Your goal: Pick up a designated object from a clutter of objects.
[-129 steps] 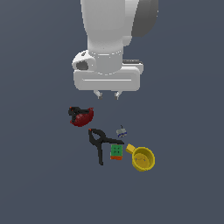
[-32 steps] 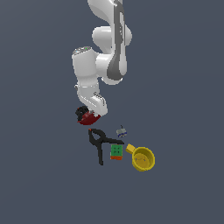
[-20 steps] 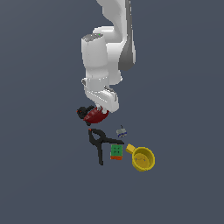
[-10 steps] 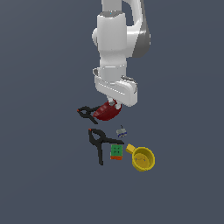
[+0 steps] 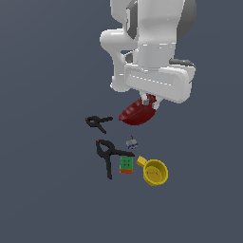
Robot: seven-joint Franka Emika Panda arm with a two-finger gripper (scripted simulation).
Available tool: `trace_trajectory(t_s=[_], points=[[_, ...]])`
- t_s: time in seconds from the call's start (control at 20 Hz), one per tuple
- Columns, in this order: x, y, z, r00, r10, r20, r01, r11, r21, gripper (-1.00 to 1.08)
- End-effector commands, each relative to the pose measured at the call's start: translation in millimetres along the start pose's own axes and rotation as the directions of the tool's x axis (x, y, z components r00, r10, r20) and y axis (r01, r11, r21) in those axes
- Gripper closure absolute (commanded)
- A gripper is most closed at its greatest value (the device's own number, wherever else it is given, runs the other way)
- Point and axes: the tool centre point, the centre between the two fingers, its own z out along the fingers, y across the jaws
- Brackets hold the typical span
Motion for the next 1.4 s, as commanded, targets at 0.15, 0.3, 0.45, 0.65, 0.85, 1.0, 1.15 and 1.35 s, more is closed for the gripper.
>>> trace_trajectory(t_s=[0.15,0.3,0.45,0.65,0.85,1.0,1.15,1.35], points=[[-13.3,-47.0,-32.6,1.000,0.001,0.000,-0.001,1.000,0.003,1.08],[-19.5,-69.4,-47.3,1.000,0.000,0.002,-0.001,1.000,0.004,1.08],[-25.0,-90.2,-60.8,1.000,0.000,0.003,0.000,1.000,0.005,1.08],[-30.8,-113.6,-75.8,1.000,0.000,0.004,0.000,1.000,0.006,1.08],[-34.8,-130.5,-86.4,1.000,-0.001,0.005,0.001,1.000,0.007,1.08],[-36.8,-139.5,-92.0,1.000,-0.001,0.005,0.001,1.000,0.007,1.08],[-38.1,-145.7,-95.8,1.000,-0.001,0.006,0.001,1.000,0.007,1.08],[-39.1,-150.1,-98.4,1.000,-0.002,0.006,0.002,1.000,0.007,1.08]])
